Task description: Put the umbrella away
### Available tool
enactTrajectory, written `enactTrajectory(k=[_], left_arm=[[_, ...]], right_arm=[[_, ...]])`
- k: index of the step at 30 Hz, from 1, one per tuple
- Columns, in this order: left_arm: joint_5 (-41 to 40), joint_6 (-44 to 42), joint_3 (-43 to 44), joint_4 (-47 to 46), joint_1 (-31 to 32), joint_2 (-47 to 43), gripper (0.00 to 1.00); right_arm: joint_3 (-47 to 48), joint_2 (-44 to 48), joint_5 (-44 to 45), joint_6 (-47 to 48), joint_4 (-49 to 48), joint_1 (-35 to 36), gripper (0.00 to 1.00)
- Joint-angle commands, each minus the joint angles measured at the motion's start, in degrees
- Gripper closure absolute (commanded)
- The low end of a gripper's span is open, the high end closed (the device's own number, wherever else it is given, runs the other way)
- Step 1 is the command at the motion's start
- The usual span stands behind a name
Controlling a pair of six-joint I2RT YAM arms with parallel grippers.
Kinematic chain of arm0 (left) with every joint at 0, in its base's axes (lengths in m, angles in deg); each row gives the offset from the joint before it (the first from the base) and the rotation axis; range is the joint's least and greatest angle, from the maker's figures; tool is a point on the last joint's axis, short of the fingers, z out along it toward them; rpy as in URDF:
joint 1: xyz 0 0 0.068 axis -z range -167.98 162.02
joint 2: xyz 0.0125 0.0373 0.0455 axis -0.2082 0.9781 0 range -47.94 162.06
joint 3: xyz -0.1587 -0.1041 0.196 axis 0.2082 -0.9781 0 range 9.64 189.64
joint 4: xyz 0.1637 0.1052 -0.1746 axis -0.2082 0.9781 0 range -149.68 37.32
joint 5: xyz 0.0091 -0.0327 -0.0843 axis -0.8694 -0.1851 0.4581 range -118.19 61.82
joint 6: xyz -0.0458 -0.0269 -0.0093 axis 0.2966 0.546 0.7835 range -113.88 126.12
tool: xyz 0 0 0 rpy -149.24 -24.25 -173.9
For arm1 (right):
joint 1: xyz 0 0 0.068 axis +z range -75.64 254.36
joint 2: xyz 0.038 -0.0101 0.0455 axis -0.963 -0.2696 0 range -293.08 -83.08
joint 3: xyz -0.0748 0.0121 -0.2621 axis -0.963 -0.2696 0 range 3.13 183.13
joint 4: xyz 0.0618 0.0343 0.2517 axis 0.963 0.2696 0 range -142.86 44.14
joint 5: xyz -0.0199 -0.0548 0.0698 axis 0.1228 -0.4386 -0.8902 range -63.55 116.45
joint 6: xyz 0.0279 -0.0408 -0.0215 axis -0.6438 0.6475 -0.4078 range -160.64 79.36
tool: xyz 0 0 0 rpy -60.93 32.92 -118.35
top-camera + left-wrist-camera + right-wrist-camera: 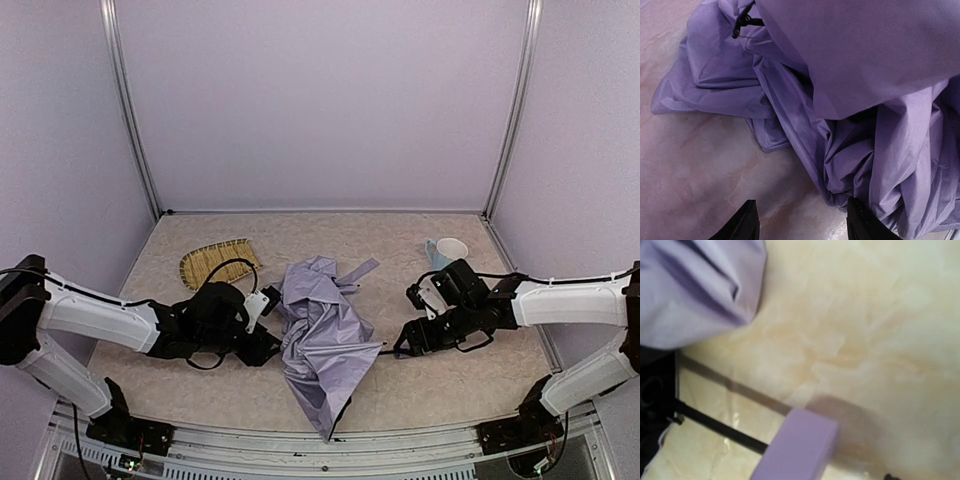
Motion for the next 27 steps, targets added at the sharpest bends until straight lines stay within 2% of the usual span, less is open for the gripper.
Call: enactTrajectory(k=[1, 11, 19, 27], left_arm=[[4.4, -1.1, 1.5, -6.7, 0.8, 6.3, 0.41], [8.3, -4.5, 15.7, -4.3, 6.2, 24.2, 0.42], [9.9, 0.8, 22.6, -4.1, 6.8, 29.8, 0.48], [5.0, -0.5, 26.1, -4.0, 4.4, 32.7, 0.52]], right_arm=[[-2.7, -1.6, -5.0, -3.5, -7.8, -0.1, 0.31], [0.7, -11.9, -7.6, -7.0, -17.3, 7.1, 0.62], [10.0, -21.9, -10.9, -10.2, -23.9, 16.1, 0.66], [10.0, -21.1, -9.2, -11.9, -24.3, 18.2, 0.66]])
